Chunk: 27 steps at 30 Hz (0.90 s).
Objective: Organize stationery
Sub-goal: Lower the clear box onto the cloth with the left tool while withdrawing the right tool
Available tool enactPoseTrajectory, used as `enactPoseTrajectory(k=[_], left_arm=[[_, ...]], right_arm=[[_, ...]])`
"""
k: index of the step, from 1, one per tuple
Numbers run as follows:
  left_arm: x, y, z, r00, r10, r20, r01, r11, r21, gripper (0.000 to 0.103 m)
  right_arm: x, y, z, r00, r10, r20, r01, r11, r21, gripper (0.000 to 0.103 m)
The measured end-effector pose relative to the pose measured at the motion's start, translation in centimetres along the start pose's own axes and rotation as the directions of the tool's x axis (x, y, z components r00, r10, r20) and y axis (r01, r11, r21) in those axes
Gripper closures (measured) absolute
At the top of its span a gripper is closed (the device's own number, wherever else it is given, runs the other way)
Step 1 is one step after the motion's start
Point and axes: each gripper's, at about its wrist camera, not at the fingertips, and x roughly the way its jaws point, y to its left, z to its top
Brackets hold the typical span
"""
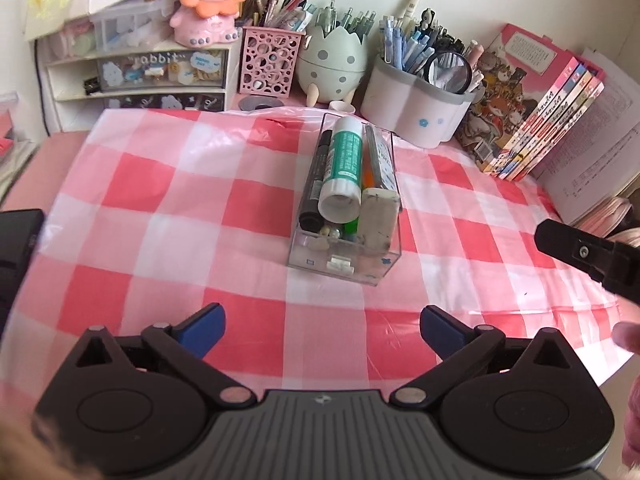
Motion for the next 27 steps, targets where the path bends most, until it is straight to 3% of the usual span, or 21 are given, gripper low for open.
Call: enactPoseTrajectory(k=[8, 13, 27], left_arm=[[-3.4, -2.3, -0.1, 0.995, 0.088, 0.051, -0.091, 0.995, 0.049, 0.022], [-4.8, -3.8, -0.4, 0.993, 0.089, 0.073, -0.096, 0.991, 0.089, 0.022], [-4.4, -5.3, -0.8, 0.995, 0.083, 0.053, -0.089, 0.987, 0.132, 0.022]], right_arm=[[-1.8, -0.5, -0.1, 0.995, -0.097, -0.012, 0.097, 0.995, -0.006, 0.005], [-2.8, -1.4, -0.3, 0.991, -0.134, -0.022, 0.134, 0.991, -0.004, 0.005], [-2.6, -2.0, -0.6, 0.992, -0.120, -0.045, 0.121, 0.993, 0.011, 0.005]])
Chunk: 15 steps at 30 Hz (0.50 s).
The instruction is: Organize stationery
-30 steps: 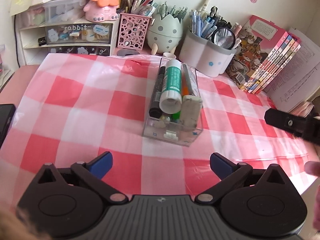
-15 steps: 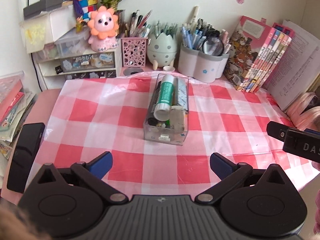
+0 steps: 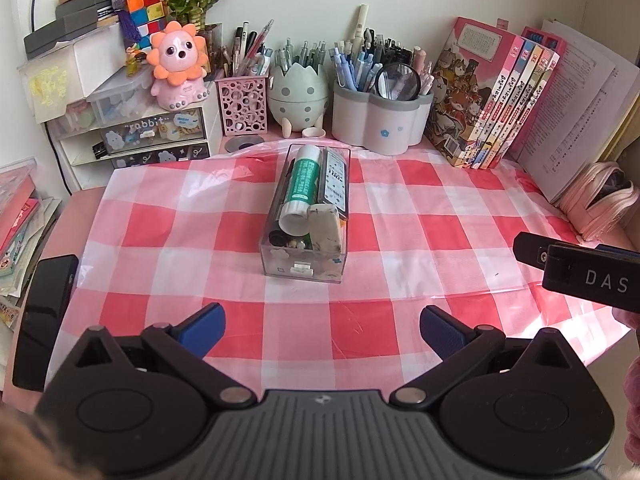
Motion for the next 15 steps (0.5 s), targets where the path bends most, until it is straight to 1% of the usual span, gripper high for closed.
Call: enactPoseTrajectory(k=[15], left_arm=[[-0.21, 0.18, -0.01, 1.000, -0.008, 0.005, 0.008, 1.000, -0.005, 0.022]], right_arm=[[0.17, 0.44, -0.06, 1.000, 0.011, -0.010, -0.011, 1.000, -0.016, 0.005]])
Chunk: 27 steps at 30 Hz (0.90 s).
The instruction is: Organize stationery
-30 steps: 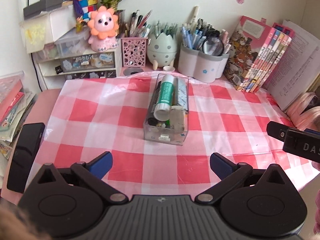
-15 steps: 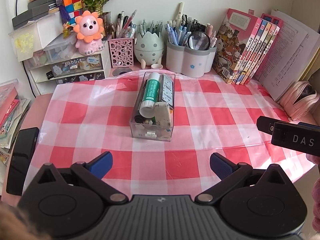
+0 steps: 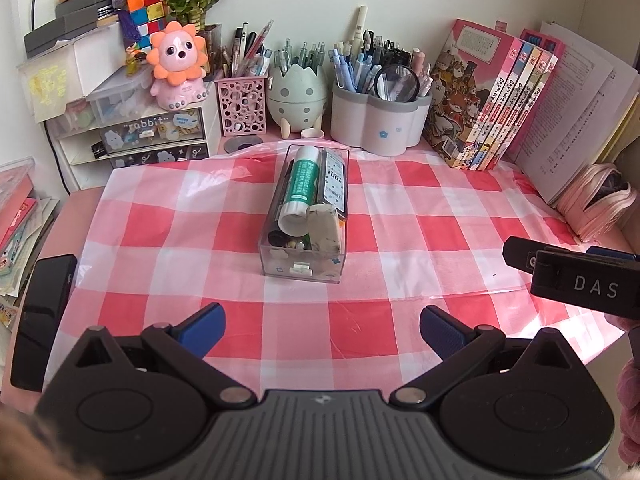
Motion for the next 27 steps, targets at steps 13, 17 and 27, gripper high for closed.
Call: enactPoseTrajectory(k=[13, 17, 27], left_arm=[[-0.08, -0.12, 0.08, 1.000, -0.004, 0.001, 0.004, 1.000, 0.000, 0.022], [-0.10, -0.10, 0.08, 1.000, -0.005, 0.003, 0.005, 1.000, 0.000, 0.022], [-0.12, -0.12, 0.06, 1.000, -0.005, 0.002, 0.005, 1.000, 0.000, 0.022]], right_arm=[[0.10, 0.05, 0.01, 1.000, 0.002, -0.004, -0.002, 1.000, -0.002, 0.005], [0.11, 0.07, 0.03, 1.000, 0.003, -0.004, -0.003, 1.000, -0.003, 0.005], [0.12, 0.15, 0.03, 1.000, 0.003, -0.004, -0.003, 1.000, -0.003, 0.005]])
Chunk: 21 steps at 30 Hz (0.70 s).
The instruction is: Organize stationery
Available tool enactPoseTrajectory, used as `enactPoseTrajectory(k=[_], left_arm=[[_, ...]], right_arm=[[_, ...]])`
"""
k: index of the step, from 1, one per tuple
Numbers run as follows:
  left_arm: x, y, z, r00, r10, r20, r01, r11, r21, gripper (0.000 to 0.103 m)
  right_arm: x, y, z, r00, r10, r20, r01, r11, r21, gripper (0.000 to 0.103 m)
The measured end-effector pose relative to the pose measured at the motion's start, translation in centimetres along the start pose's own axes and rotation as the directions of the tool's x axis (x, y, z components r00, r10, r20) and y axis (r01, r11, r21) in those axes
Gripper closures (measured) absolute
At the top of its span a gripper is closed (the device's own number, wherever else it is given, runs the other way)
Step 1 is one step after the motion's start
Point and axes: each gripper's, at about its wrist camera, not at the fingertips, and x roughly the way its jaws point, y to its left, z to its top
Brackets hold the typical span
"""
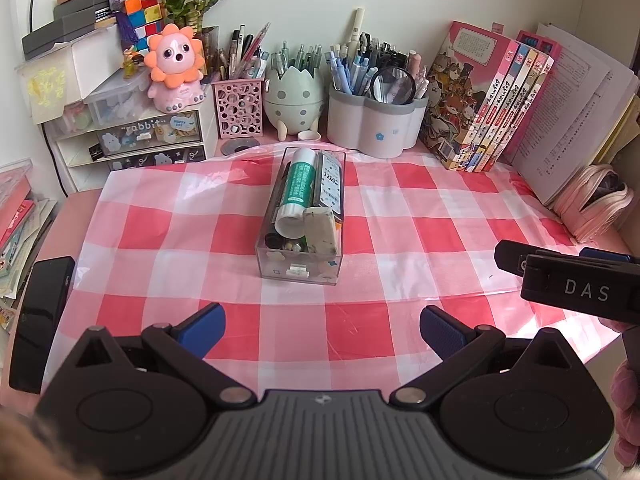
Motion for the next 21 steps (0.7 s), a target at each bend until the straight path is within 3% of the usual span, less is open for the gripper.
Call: enactPoseTrajectory(k=[21], left_arm=[[-0.02, 0.12, 0.47, 1.000, -0.010, 0.009, 0.010, 1.000, -0.009, 0.022]], right_arm=[[0.18, 0.69, -0.12, 1.000, 0.000, -0.004, 0.000, 1.000, -0.004, 0.005]])
